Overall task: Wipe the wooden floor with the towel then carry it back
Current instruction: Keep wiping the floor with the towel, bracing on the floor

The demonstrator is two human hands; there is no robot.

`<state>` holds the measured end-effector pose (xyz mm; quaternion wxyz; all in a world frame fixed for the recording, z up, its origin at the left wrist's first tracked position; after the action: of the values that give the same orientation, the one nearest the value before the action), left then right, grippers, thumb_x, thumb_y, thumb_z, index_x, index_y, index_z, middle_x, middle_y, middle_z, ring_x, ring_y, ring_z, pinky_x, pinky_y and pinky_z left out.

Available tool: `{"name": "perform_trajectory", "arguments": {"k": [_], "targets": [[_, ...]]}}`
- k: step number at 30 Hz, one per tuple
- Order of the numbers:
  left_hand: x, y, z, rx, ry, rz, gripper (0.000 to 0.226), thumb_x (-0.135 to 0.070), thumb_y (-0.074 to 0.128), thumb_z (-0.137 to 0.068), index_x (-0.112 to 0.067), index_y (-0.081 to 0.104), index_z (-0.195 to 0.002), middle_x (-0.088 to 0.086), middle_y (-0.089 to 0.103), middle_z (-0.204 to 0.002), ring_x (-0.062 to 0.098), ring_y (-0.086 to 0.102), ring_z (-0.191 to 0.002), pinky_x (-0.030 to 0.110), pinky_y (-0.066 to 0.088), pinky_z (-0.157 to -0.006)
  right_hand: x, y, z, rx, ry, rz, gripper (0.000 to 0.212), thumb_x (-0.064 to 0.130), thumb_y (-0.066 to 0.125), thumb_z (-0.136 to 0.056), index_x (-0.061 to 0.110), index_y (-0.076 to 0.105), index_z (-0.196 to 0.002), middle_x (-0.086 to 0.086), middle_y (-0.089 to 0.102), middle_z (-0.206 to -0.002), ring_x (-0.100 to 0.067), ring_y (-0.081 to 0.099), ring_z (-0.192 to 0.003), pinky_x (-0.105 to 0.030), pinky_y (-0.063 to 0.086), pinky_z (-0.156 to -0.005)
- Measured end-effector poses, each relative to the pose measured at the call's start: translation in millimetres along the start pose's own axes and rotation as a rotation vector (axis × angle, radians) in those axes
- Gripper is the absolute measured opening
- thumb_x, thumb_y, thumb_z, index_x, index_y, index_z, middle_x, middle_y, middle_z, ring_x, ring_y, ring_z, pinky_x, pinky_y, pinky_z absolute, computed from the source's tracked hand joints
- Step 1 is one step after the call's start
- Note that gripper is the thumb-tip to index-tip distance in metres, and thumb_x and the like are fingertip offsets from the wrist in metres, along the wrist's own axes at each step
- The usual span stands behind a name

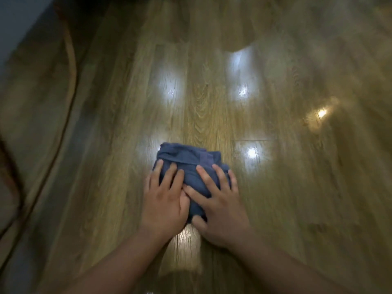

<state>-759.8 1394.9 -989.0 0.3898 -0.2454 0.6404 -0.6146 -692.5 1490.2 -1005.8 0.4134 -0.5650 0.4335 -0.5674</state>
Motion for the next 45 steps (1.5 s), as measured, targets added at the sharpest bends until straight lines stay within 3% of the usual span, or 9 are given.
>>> {"name": "perform_trajectory", "arguments": {"k": [8,14,18,21,25,29,35,38,45], "targets": [[17.9,-18.4,-174.9,-0.116,-0.046,-0.033,0.060,-0.036,0.032,-0.088,-0.009,0.044,-0.141,0.014,0.041,-0.148,0.037,0.025,-0.144,0.048,0.027,-0.113,-84.9,-36.6,-160.3,0.029,-0.002,0.117,0.083,0.065,0.020,-0.067,0.049,0.039,-0.147,-0.004,0.015,-0.167,-0.037,0.014,-0.150,-0.054,0.010,-0.120],[41.6,-8.4,-245.4,-0.207,-0.089,-0.067,0.062,-0.035,0.027,-0.091,-0.013,0.036,-0.148,0.009,0.038,-0.153,0.035,0.021,-0.146,0.047,0.022,-0.118,-119.1,-29.6,-230.8,-0.036,-0.007,0.134,0.075,0.064,0.023,-0.071,0.053,0.039,-0.143,-0.001,0.023,-0.164,-0.036,0.021,-0.147,-0.052,0.015,-0.119],[27.2,-10.7,-215.2,-0.092,-0.129,-0.109,0.057,-0.029,0.027,-0.099,-0.012,0.026,-0.153,0.009,0.027,-0.160,0.031,0.015,-0.150,0.045,0.010,-0.123,-98.1,-34.4,-201.1,0.013,0.097,0.082,0.060,0.057,0.039,-0.086,0.050,0.038,-0.146,0.002,0.018,-0.166,-0.034,0.014,-0.150,-0.053,0.010,-0.120],[-17.7,15.4,-102.8,0.016,-0.065,-0.096,0.064,-0.034,0.021,-0.094,-0.013,0.025,-0.155,0.009,0.026,-0.161,0.033,0.012,-0.151,0.048,0.012,-0.121,-71.3,-34.5,-67.1,-0.030,0.103,-0.004,0.058,0.045,0.052,-0.081,0.041,0.054,-0.139,-0.003,0.028,-0.163,-0.036,0.020,-0.150,-0.057,0.014,-0.119],[-111.2,46.3,55.7,0.115,0.214,0.046,0.057,-0.029,0.047,-0.077,-0.015,0.053,-0.132,0.012,0.065,-0.130,0.038,0.043,-0.132,0.051,0.040,-0.098,-54.9,-25.2,126.4,-0.036,0.175,0.000,0.032,0.051,0.042,-0.099,0.043,0.058,-0.126,0.001,0.035,-0.154,-0.025,0.024,-0.151,-0.049,0.037,-0.111],[-121.8,35.2,-1.5,0.004,0.261,0.103,0.061,-0.033,0.046,-0.080,-0.011,0.048,-0.137,0.014,0.052,-0.139,0.044,0.038,-0.134,0.059,0.035,-0.105,-92.4,-49.0,79.7,-0.066,0.017,-0.037,0.045,0.049,0.057,-0.079,0.040,0.066,-0.123,-0.009,0.046,-0.152,-0.037,0.047,-0.133,-0.060,0.044,-0.100],[-113.5,27.2,-206.0,-0.044,0.037,-0.001,0.068,-0.041,0.027,-0.088,-0.011,0.036,-0.148,0.014,0.036,-0.152,0.044,0.019,-0.146,0.057,0.022,-0.117,-210.4,-71.4,-96.2,0.040,0.082,0.091,0.080,0.061,0.029,-0.072,0.035,0.049,-0.145,-0.010,0.026,-0.163,-0.037,0.027,-0.146,-0.049,0.019,-0.120],[-113.8,28.3,-251.5,-0.059,-0.017,-0.060,0.063,-0.039,0.026,-0.093,-0.012,0.031,-0.150,0.011,0.032,-0.155,0.041,0.013,-0.148,0.055,0.017,-0.118,-236.6,-73.6,-140.2,0.074,0.136,0.066,0.074,0.059,0.030,-0.074,0.040,0.043,-0.144,-0.004,0.020,-0.165,-0.030,0.017,-0.150,-0.050,0.014,-0.121],[-168.4,43.2,-87.9,-0.019,0.126,0.044,0.059,-0.033,0.035,-0.092,-0.004,0.042,-0.142,0.018,0.041,-0.149,0.041,0.024,-0.146,0.057,0.028,-0.114,-170.3,-71.0,45.4,-0.253,0.490,-0.294,0.039,0.033,0.044,-0.083,0.036,0.071,-0.111,0.007,0.046,-0.153,-0.025,0.031,-0.147,-0.056,0.015,-0.119]]}}
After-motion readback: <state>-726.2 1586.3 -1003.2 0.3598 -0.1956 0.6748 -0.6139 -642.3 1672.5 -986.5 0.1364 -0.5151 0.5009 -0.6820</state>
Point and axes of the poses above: each hand's wrist, its own z-axis away from the middle knuckle, its own y-axis out of the palm, x = y × z, the point moved 8 cm from there along -z, towards the middle knuckle
